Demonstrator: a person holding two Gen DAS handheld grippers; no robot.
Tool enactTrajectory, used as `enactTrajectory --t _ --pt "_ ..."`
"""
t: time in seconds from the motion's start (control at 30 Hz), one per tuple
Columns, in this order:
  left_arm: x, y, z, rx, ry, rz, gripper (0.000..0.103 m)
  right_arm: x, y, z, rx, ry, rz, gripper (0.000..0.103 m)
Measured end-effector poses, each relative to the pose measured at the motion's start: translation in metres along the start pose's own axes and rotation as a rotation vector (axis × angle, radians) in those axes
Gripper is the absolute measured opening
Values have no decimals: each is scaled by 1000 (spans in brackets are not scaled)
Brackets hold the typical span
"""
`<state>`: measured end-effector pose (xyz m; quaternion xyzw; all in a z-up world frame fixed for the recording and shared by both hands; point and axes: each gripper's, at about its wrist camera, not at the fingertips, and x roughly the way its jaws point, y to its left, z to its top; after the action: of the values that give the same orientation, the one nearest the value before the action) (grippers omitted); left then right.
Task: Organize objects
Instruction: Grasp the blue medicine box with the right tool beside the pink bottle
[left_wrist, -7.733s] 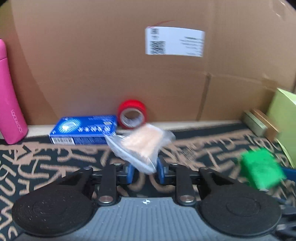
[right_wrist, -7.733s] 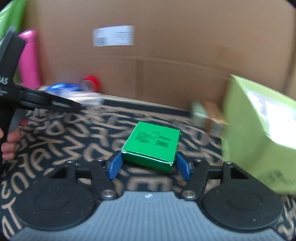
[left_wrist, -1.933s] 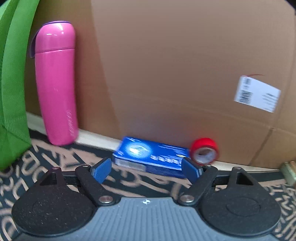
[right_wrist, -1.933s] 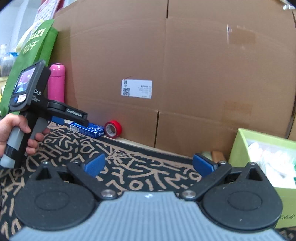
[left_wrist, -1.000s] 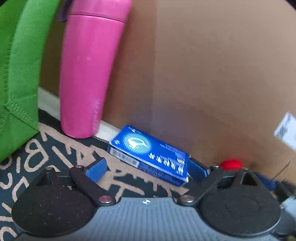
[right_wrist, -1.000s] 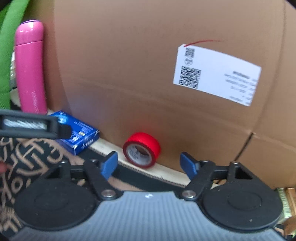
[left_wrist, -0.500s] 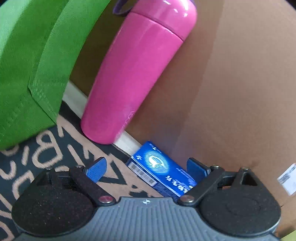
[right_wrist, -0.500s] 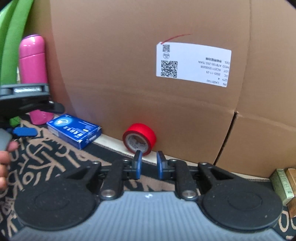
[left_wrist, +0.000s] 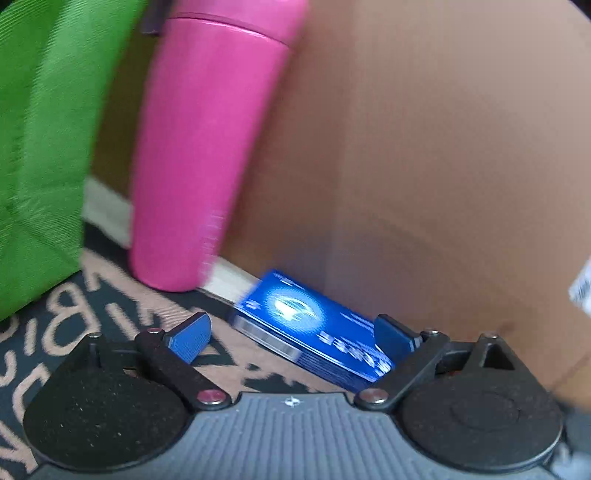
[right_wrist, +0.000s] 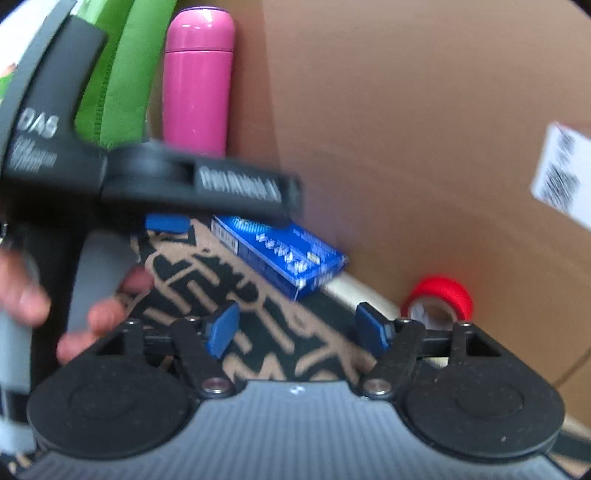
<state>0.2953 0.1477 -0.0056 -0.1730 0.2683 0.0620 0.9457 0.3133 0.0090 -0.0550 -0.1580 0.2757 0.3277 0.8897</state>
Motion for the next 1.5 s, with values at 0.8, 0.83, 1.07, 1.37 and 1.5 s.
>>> enactTrajectory --t 0.8,0.83,1.07,1.37,1.5 --pt "-83 11 46 -114 -81 30 83 11 -10 18 125 25 187 79" --pt "-87 13 47 -122 -87 29 83 5 -3 15 80 15 264 78" --pt "-94 28 48 -196 -70 12 83 -9 7 23 14 -82 220 78" --pt "-87 27 42 -157 -48 31 84 14 -33 37 179 25 114 88" --pt "-87 44 41 -214 -36 43 84 19 -36 40 194 27 157 93"
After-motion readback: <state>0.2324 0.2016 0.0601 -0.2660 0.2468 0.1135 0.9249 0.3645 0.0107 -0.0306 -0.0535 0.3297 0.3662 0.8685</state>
